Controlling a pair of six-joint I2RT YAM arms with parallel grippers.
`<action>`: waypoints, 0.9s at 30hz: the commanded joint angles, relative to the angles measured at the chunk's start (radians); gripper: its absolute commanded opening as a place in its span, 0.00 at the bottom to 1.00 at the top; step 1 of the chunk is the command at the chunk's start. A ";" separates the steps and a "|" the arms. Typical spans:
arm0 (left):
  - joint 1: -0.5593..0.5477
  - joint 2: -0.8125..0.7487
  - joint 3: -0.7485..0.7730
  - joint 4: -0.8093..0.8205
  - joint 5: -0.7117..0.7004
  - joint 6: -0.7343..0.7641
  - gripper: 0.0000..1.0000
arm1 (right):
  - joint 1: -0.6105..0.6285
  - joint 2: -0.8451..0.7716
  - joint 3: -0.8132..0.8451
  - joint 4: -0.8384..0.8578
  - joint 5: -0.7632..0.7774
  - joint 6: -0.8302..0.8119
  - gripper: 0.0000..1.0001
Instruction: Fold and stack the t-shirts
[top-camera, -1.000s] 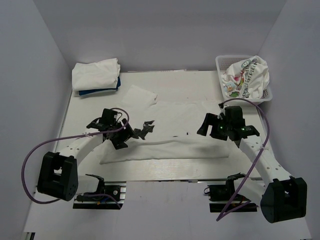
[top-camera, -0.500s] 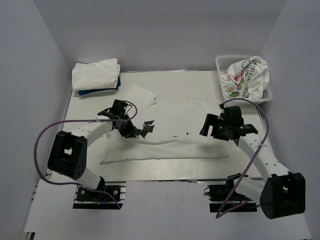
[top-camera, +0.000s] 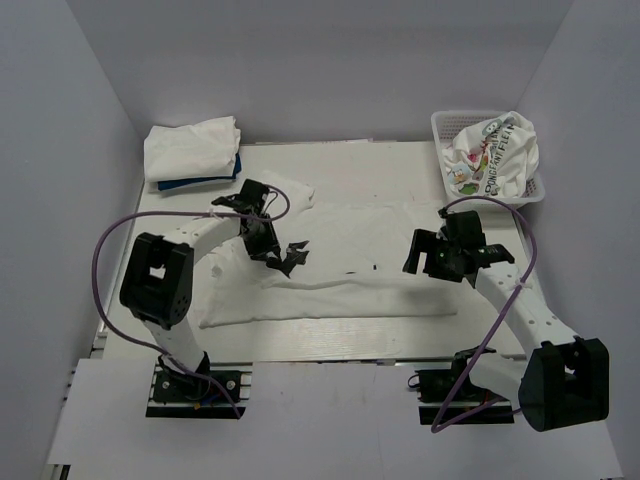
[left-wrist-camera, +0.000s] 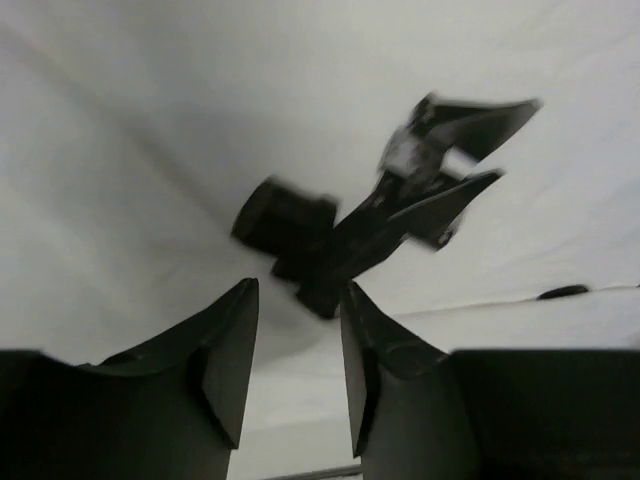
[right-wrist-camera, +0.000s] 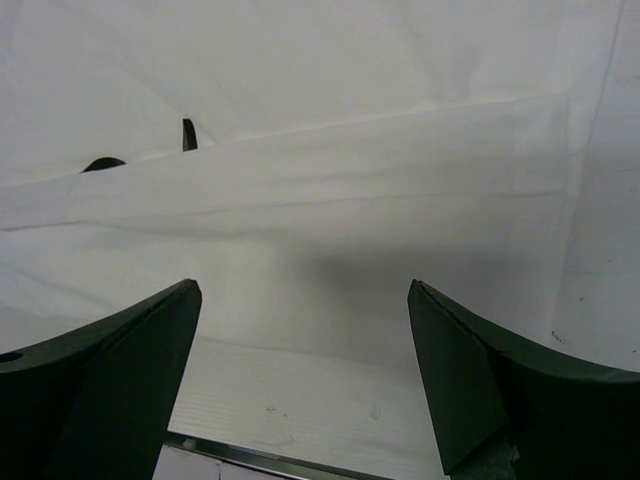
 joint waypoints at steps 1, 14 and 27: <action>-0.007 -0.180 -0.076 -0.103 -0.068 0.023 0.51 | -0.001 -0.003 0.020 -0.006 -0.006 -0.015 0.90; 0.014 -0.348 -0.348 0.018 -0.100 -0.100 1.00 | -0.002 0.020 0.011 0.019 -0.072 -0.026 0.90; 0.014 -0.234 -0.305 0.129 -0.078 -0.100 0.19 | -0.001 -0.014 0.000 0.000 -0.055 -0.006 0.90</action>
